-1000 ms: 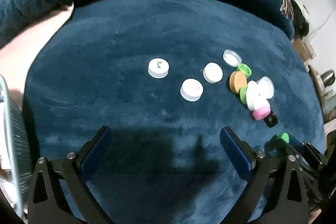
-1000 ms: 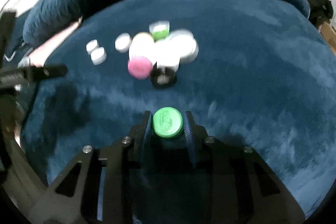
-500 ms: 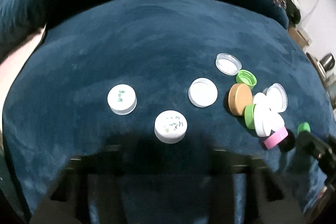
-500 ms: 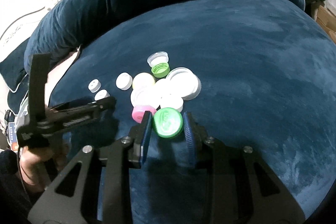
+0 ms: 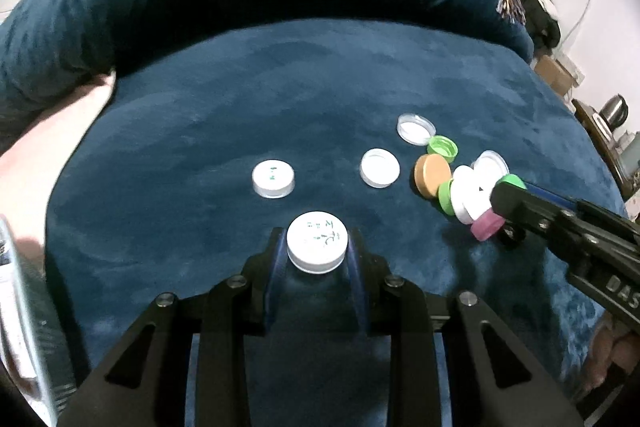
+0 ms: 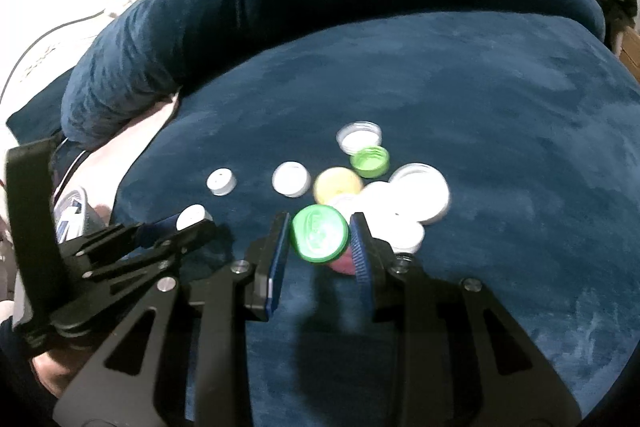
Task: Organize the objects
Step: 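Carry the green and white caps over the basket and open both grippers, then move both open grippers back toward the pink cap and remaining caps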
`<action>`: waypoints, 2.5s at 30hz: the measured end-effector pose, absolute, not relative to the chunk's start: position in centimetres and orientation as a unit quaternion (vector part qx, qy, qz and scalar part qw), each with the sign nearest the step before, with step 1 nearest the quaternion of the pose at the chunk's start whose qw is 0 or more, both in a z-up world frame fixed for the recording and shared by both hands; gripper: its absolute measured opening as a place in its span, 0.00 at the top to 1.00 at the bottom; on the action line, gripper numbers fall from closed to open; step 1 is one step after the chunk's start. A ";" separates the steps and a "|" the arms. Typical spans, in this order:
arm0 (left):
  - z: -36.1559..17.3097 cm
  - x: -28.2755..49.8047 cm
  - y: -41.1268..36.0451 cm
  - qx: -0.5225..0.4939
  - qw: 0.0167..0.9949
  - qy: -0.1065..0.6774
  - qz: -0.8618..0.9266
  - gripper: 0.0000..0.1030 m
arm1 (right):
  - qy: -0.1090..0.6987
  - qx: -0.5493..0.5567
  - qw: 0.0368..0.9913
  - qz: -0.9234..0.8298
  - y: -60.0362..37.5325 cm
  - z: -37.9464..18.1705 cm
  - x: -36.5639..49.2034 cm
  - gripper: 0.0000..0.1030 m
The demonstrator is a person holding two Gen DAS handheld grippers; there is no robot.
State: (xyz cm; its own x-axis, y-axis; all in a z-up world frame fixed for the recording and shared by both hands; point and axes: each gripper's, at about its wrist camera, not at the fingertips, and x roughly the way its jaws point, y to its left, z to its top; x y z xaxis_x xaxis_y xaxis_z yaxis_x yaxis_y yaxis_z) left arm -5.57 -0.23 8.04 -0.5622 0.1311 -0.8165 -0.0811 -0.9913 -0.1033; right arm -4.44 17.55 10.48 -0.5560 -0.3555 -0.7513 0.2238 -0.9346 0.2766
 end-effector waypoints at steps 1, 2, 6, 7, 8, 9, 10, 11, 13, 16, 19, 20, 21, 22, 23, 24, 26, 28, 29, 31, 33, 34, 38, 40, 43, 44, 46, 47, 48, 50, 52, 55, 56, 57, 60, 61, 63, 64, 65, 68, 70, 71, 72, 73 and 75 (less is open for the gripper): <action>8.5 -5.2 -0.9 -0.461 0.054 -0.031 0.885 0.71 | -0.073 0.440 0.168 -0.879 17.1 10.6 -4.4 0.70; 8.7 -4.9 -1.4 -0.460 0.051 -0.033 0.886 0.71 | -0.073 0.439 0.171 -0.879 16.7 10.8 -4.4 0.70; 10.5 -3.0 -4.4 -0.446 0.029 -0.055 0.893 0.70 | -0.068 0.433 0.186 -0.880 14.9 11.6 -4.1 0.70; 11.0 -2.6 -5.1 -0.442 0.025 -0.060 0.895 0.70 | -0.067 0.431 0.190 -0.880 14.4 11.8 -3.9 0.70; 11.6 -2.0 -5.9 -0.437 0.019 -0.067 0.897 0.70 | -0.065 0.429 0.196 -0.879 13.9 12.0 -3.8 0.70; 12.2 -1.3 -7.1 -0.432 0.010 -0.077 0.899 0.70 | -0.062 0.427 0.202 -0.879 13.2 12.2 -3.7 0.70; 12.7 -0.8 -8.0 -0.427 0.002 -0.086 0.900 0.70 | -0.060 0.426 0.208 -0.878 12.7 12.4 -3.5 0.70; 13.3 -0.1 -9.4 -0.421 -0.007 -0.099 0.902 0.70 | -0.057 0.425 0.216 -0.877 11.9 12.6 -3.3 0.70; 14.2 1.2 -12.2 -0.413 -0.030 -0.123 0.902 0.70 | -0.042 0.422 0.229 -0.876 10.3 13.1 -2.8 0.70; 15.4 2.9 -16.9 -0.397 -0.067 -0.151 0.903 0.70 | -0.030 0.423 0.256 -0.869 7.5 13.8 -2.0 0.70; 16.3 4.5 -21.1 -0.388 -0.100 -0.175 0.900 0.70 | -0.013 0.416 0.289 -0.862 4.2 14.9 -0.8 0.70; 16.6 5.3 -23.0 -0.384 -0.115 -0.181 0.898 0.70 | -0.005 0.413 0.304 -0.859 2.6 15.3 -0.3 0.70; 16.8 5.9 -24.1 -0.381 -0.126 -0.185 0.897 0.70 | -0.002 0.411 0.312 -0.856 1.5 15.5 0.0 0.70; 17.0 6.5 -25.2 -0.376 -0.136 -0.190 0.897 0.70 | -0.001 0.411 0.323 -0.853 0.2 15.7 0.2 0.70; 17.3 7.1 -26.6 -0.370 -0.145 -0.199 0.896 0.70 | -0.002 0.411 0.334 -0.848 -1.0 15.8 0.5 0.70; 17.6 7.7 -28.1 -0.363 -0.156 -0.210 0.894 0.70 | -0.003 0.412 0.347 -0.843 -2.8 16.1 0.7 0.70; 18.1 8.6 -30.4 -0.349 -0.174 -0.227 0.893 0.70 | -0.002 0.410 0.367 -0.835 -5.4 16.5 1.1 0.70; 18.4 9.4 -32.9 -0.334 -0.193 -0.243 0.890 0.70 | 0.003 0.407 0.389 -0.826 -8.4 17.2 1.5 0.70; 18.2 9.7 -34.4 -0.331 -0.205 -0.254 0.886 0.70 | 0.003 0.409 0.404 -0.818 -10.1 17.6 1.7 0.69; 17.7 10.0 -35.7 -0.329 -0.216 -0.271 0.878 0.70 | -0.005 0.412 0.425 -0.806 -12.7 18.3 1.8 0.69; 17.0 10.6 -37.2 -0.324 -0.219 -0.297 0.871 0.70 | -0.024 0.414 0.447 -0.793 -14.6 18.8 1.8 0.68; 16.7 10.7 -37.6 -0.325 -0.220 -0.304 0.868 0.68 | -0.036 0.421 0.462 -0.780 -15.5 18.8 1.6 0.67; 15.9 11.4 -38.0 -0.326 -0.237 -0.306 0.863 0.06 | -0.067 0.446 0.459 -0.765 -16.3 18.3 1.0 0.32; 15.8 11.6 -37.9 -0.321 -0.243 -0.309 0.862 0.04 | -0.066 0.435 0.450 -0.777 -15.5 18.4 1.2 0.19; 15.5 11.6 -38.0 -0.332 -0.261 -0.305 0.854 0.02 | -0.053 0.431 0.427 -0.794 -14.2 18.2 0.8 0.13; 15.4 11.5 -37.9 -0.337 -0.265 -0.303 0.851 0.02 | -0.047 0.431 0.417 -0.798 -13.7 18.1 0.6 0.10; 15.3 11.2 -37.3 -0.345 -0.269 -0.296 0.849 0.02 | -0.037 0.434 0.400 -0.807 -13.6 18.2 0.1 0.02; 15.4 11.1 -37.1 -0.348 -0.271 -0.290 0.849 0.01 | -0.034 0.432 0.391 -0.812 -13.1 18.2 0.0 0.00; 15.4 10.8 -36.7 -0.352 -0.273 -0.281 0.850 0.01 | -0.032 0.431 0.387 -0.815 -12.9 18.2 -0.1 0.00; 15.6 10.5 -36.1 -0.356 -0.272 -0.269 0.853 0.01 | -0.027 0.427 0.380 -0.820 -12.3 18.3 -0.3 0.00; 15.7 10.2 -35.3 -0.359 -0.266 -0.260 0.856 0.01 | -0.024 0.425 0.377 -0.823 -11.7 18.4 -0.3 0.00; 16.1 9.3 -33.8 -0.364 -0.250 -0.245 0.863 0.01 | -0.020 0.421 0.371 -0.827 -10.8 18.5 -0.4 0.00; 16.2 9.1 -33.4 -0.365 -0.247 -0.242 0.865 0.01 | -0.018 0.420 0.368 -0.829 -10.4 18.5 -0.5 0.00; 16.4 8.7 -32.8 -0.367 -0.241 -0.235 0.867 0.01 | -0.016 0.420 0.365 -0.831 -10.0 18.5 -0.5 0.00; 16.7 7.8 -31.3 -0.372 -0.229 -0.219 0.873 0.01 | -0.018 0.421 0.353 -0.835 -8.5 18.4 -1.0 0.00; 16.8 7.6 -30.9 -0.373 -0.226 -0.216 0.874 0.01 | -0.019 0.422 0.350 -0.836 -8.0 18.4 -1.1 0.00; 17.0 7.0 -29.9 -0.376 -0.216 -0.210 0.876 0.01 | -0.026 0.423 0.340 -0.839 -6.8 18.4 -1.5 0.00; 17.1 6.7 -29.4 -0.377 -0.213 -0.208 0.877 0.01 | -0.028 0.424 0.335 -0.841 -6.2 18.4 -1.7 0.00; 17.2 6.4 -28.9 -0.378 -0.209 -0.204 0.878 0.01 | -0.030 0.425 0.330 -0.843 -5.7 18.4 -1.9 0.00; 17.3 5.2 -27.3 -0.385 -0.197 -0.192 0.881 0.01 | -0.029 0.425 0.319 -0.847 -4.0 18.3 -2.3 0.00; 17.2 4.4 -26.0 -0.392 -0.189 -0.182 0.882 0.01 | -0.024 0.425 0.311 -0.850 -2.7 18.2 -2.4 0.00; 17.3 4.2 -25.6 -0.394 -0.186 -0.178 0.882 0.01 | -0.022 0.425 0.307 -0.852 -2.1 18.1 -2.4 0.00; 17.2 3.6 -24.7 -0.399 -0.180 -0.170 0.883 0.01 | -0.020 0.425 0.300 -0.854 -1.2 18.0 -2.5 0.00; 17.1 3.4 -24.2 -0.401 -0.176 -0.166 0.883 0.01 | -0.021 0.426 0.296 -0.855 -0.7 17.9 -2.7 0.00; 17.0 2.6 -22.7 -0.408 -0.162 -0.157 0.885 0.01 | -0.022 0.428 0.286 -0.857 0.9 17.6 -2.9 0.00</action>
State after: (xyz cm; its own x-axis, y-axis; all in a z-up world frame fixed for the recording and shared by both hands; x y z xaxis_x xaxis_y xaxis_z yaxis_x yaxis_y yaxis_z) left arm 2.58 -22.69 17.03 -0.6145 -0.1588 -0.7728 0.4151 -0.8980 -0.1456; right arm -2.91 0.87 17.59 -0.4707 -0.5092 -0.7205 0.4709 -0.8356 0.2829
